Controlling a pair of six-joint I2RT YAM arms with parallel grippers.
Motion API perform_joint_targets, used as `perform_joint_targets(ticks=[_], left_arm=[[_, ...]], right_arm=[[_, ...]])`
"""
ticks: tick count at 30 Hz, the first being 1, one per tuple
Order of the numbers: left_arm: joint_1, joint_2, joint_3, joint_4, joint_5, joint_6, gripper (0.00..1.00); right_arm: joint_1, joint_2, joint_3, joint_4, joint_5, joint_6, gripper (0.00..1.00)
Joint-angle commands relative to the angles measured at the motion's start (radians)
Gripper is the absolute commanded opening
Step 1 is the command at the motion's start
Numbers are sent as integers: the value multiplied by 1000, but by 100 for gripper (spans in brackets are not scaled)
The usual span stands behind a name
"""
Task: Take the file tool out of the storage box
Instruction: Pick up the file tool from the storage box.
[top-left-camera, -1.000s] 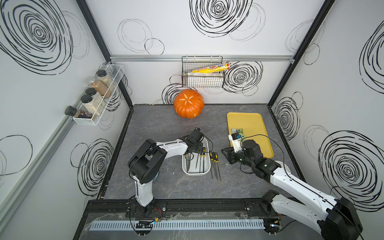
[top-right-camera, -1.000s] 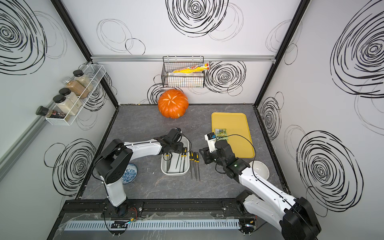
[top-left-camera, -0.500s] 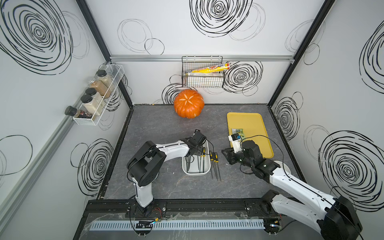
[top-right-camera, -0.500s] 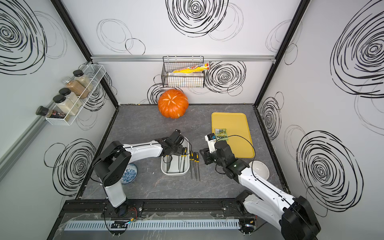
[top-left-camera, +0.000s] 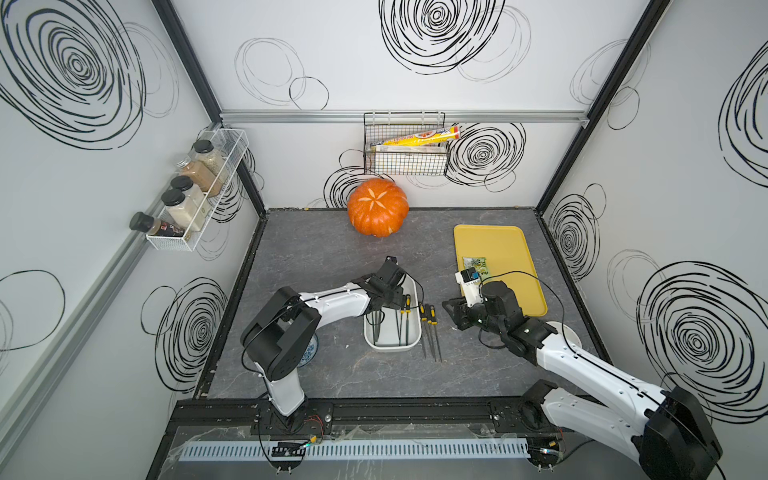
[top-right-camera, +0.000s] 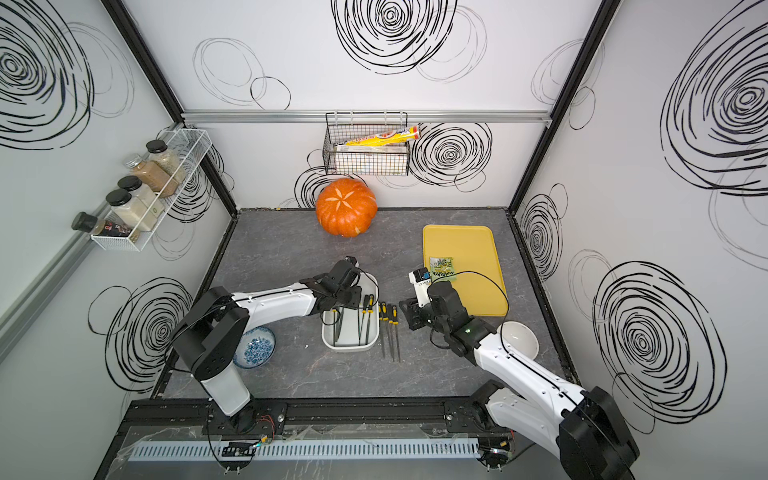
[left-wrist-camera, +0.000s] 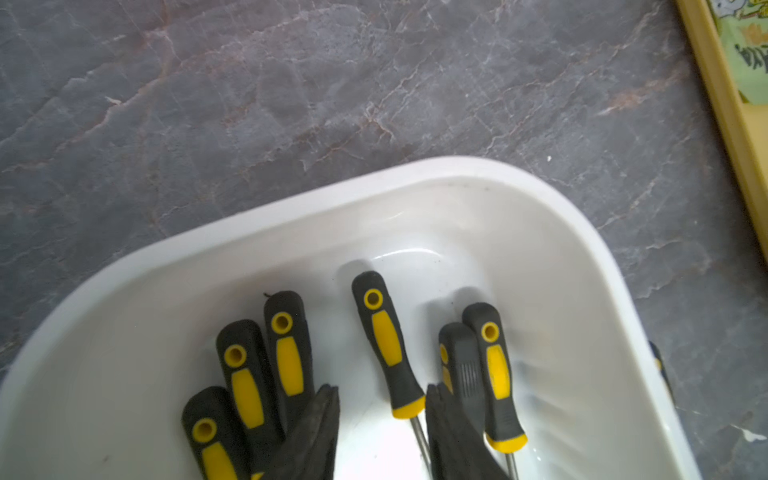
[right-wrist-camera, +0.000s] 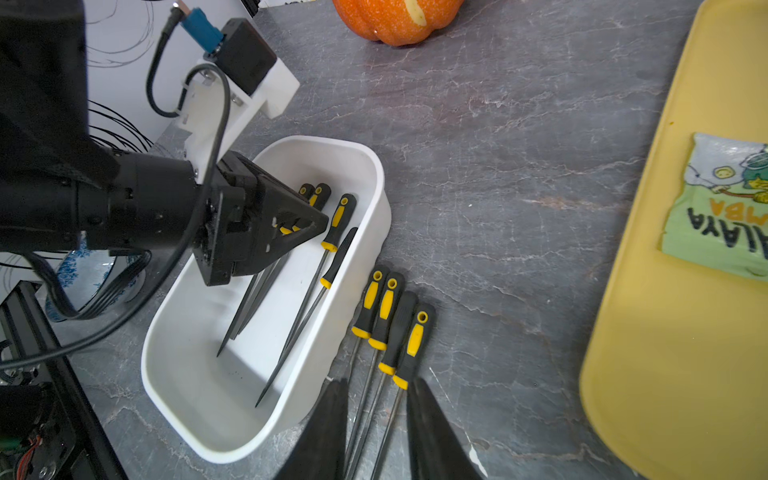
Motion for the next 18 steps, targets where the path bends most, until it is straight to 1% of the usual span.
perform_joint_targets(ticks=[1, 6, 10, 12, 14, 17, 18], left_arm=[[14, 46, 26, 16, 42, 13, 40], [19, 95, 51, -11, 42, 9, 40], [20, 132, 66, -30, 25, 11, 36], [18, 143, 73, -42, 12, 7, 32], [15, 147, 77, -54, 13, 7, 19], [11, 124, 68, -47, 12, 5, 13], [11, 113, 63, -42, 13, 5, 13]], right_arm=[[-5, 3, -12, 18, 7, 1, 29], [-5, 4, -15, 19, 11, 2, 29], [-5, 2, -16, 19, 10, 2, 29], [-4, 0, -16, 19, 12, 1, 29], [-5, -2, -19, 21, 13, 2, 29], [-5, -5, -25, 29, 11, 2, 29], [-5, -3, -25, 31, 7, 2, 29]])
